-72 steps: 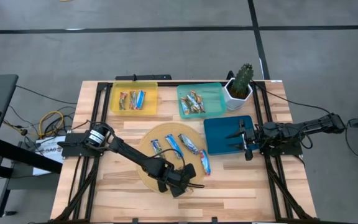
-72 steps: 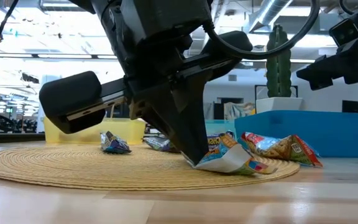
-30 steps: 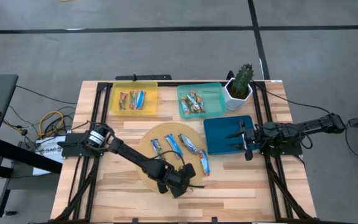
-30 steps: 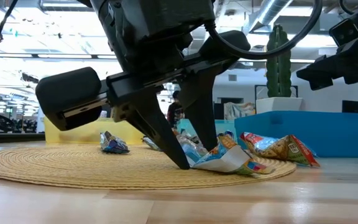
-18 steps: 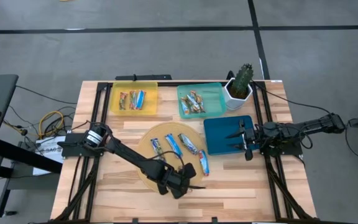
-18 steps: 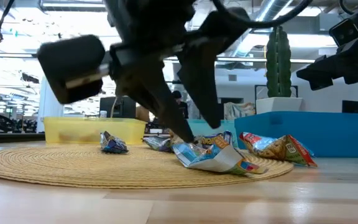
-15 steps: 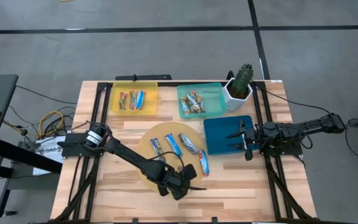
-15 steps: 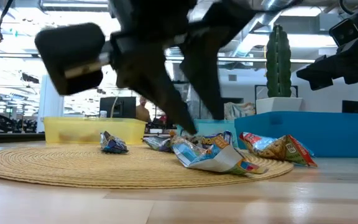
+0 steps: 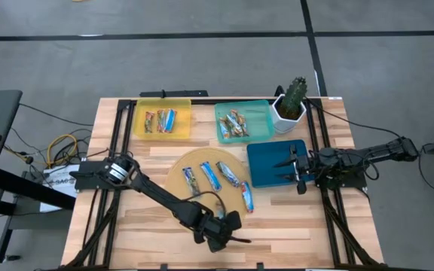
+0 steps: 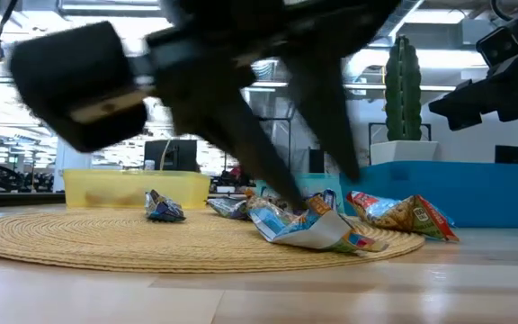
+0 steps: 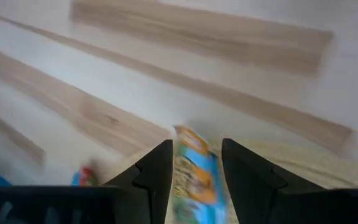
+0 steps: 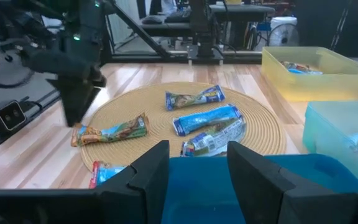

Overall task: Pick and place Granola Bars by type
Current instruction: Put the orange granola bar into the green bin

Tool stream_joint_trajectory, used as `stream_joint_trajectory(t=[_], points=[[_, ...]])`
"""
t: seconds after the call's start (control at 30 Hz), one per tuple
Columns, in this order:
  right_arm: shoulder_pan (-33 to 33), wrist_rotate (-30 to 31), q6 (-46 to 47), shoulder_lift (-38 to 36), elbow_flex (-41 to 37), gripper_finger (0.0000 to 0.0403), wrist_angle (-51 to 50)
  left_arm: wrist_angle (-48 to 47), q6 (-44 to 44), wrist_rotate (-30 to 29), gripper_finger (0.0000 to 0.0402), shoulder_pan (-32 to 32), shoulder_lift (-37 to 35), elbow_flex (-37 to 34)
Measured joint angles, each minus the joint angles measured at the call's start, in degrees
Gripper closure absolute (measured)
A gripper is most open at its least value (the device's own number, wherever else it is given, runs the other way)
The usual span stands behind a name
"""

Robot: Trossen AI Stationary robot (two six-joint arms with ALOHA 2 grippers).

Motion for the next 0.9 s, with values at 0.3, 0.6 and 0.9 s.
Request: stream_joint_trajectory(t=[0.3,0.6,0.9], points=[[0.0,0.0,0.0,0.0,0.0,0.0249,-0.5,-0.1,2.4,-2.3,0.0269,0.4,2.3,1.7],[0.0,0.0,0.0,0.0,0.0,0.0249,-0.5,-2.2,1.3,-1.0,0.0269,2.4,2.3,1.7],[0.0,0.0,0.0,0.0,0.0,0.0249,-0.5,-3.3,-0.4,0.9,0.0269,4.4,2.5,1.7]])
